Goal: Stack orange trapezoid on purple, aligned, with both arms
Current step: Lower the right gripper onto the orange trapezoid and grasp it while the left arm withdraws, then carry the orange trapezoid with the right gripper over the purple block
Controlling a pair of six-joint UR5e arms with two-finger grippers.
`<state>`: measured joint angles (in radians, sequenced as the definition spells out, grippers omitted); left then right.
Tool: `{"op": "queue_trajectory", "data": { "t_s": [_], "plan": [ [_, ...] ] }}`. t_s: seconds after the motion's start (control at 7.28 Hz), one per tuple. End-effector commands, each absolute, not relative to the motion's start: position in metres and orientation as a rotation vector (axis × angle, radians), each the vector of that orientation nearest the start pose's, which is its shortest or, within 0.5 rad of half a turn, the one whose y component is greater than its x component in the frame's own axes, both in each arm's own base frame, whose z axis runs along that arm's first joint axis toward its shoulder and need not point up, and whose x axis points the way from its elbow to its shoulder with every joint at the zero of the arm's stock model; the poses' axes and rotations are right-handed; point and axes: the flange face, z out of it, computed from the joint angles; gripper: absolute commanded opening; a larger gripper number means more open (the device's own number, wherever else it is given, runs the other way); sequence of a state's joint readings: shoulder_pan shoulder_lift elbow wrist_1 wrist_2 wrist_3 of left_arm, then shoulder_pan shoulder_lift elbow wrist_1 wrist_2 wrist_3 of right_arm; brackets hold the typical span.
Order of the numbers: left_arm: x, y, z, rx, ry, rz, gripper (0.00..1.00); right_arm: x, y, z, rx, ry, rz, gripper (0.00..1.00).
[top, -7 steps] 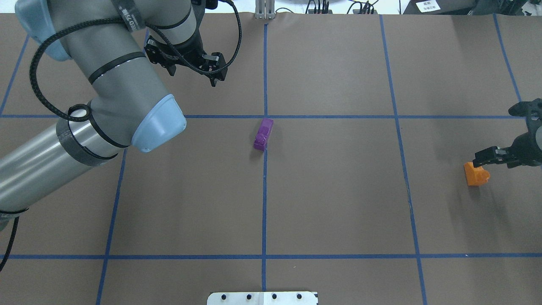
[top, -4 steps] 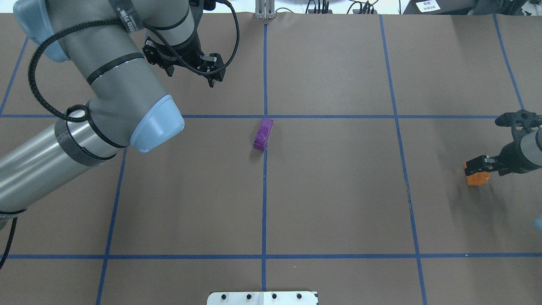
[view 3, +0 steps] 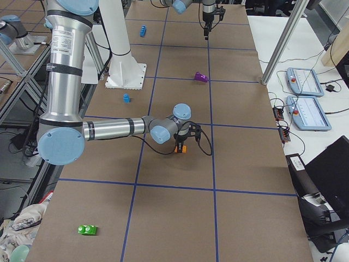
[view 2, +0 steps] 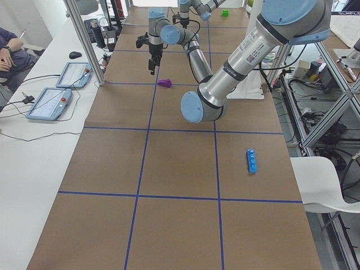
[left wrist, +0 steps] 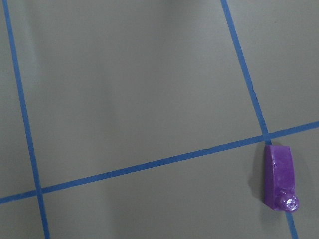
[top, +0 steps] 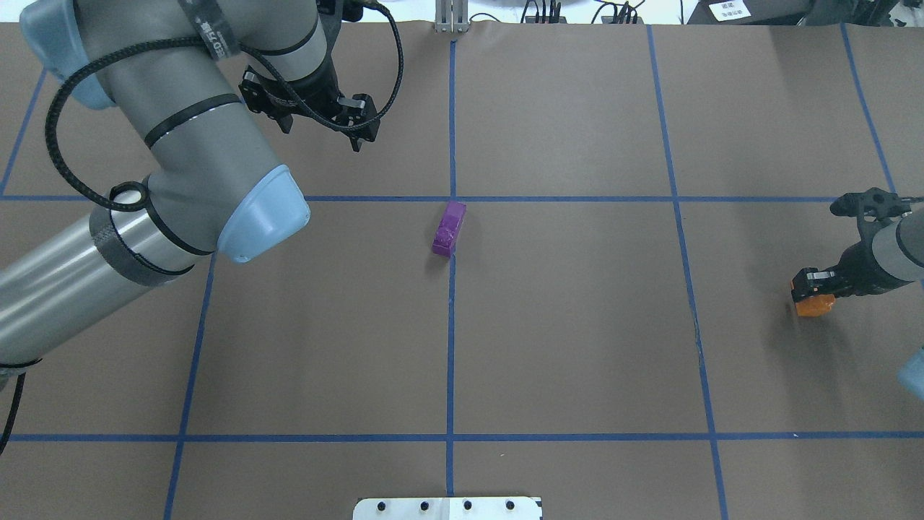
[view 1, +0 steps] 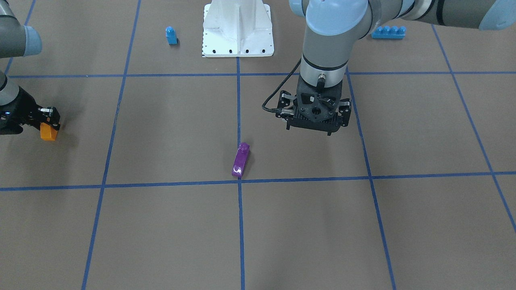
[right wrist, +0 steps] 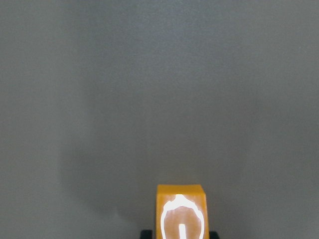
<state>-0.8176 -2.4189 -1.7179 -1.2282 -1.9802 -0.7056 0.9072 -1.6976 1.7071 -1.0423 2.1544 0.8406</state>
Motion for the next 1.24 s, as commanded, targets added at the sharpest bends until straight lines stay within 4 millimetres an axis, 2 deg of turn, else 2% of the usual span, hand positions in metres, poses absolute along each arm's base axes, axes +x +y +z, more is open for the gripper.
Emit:
{"op": "queue_trajectory", "data": {
  "t_s": [0.0, 0.14, 0.27, 0.41, 0.55, 0.69, 0.82, 0.96, 1.1],
  "plan": [
    [0.388, -0.551, 0.13, 0.214, 0.719, 0.177, 1.0, -0.226, -0.417, 0.583, -0.005, -0.789, 0.037, 0.0],
    [0.388, -0.551, 0.136, 0.207, 0.714, 0.176, 1.0, -0.231, -0.426, 0.546, -0.027, -0.804, 0.08, 0.0],
    [0.385, -0.548, 0.141, 0.205, 0.713, 0.175, 1.0, -0.237, -0.448, 0.494, -0.042, -0.793, 0.106, 0.0],
    [0.373, -0.543, 0.153, 0.214, 0.71, 0.186, 1.0, -0.26, -0.481, 0.424, -0.057, -0.797, 0.11, 0.0],
    [0.353, -0.549, 0.176, 0.222, 0.684, 0.212, 1.0, -0.278, -0.506, 0.366, -0.062, -0.797, 0.117, 0.0],
    [0.323, -0.552, 0.212, 0.222, 0.658, 0.246, 1.0, -0.294, -0.518, 0.326, -0.058, -0.811, 0.126, 0.0],
    [0.282, -0.563, 0.249, 0.202, 0.661, 0.29, 1.0, -0.323, -0.518, 0.298, -0.062, -0.833, 0.121, 0.0],
    [0.24, -0.574, 0.281, 0.2, 0.651, 0.325, 1.0, -0.361, -0.524, 0.266, -0.09, -0.849, 0.157, 0.0],
    [0.203, -0.58, 0.316, 0.2, 0.627, 0.367, 1.0, -0.407, -0.531, 0.229, -0.121, -0.849, 0.219, 0.0]
  ]
}}
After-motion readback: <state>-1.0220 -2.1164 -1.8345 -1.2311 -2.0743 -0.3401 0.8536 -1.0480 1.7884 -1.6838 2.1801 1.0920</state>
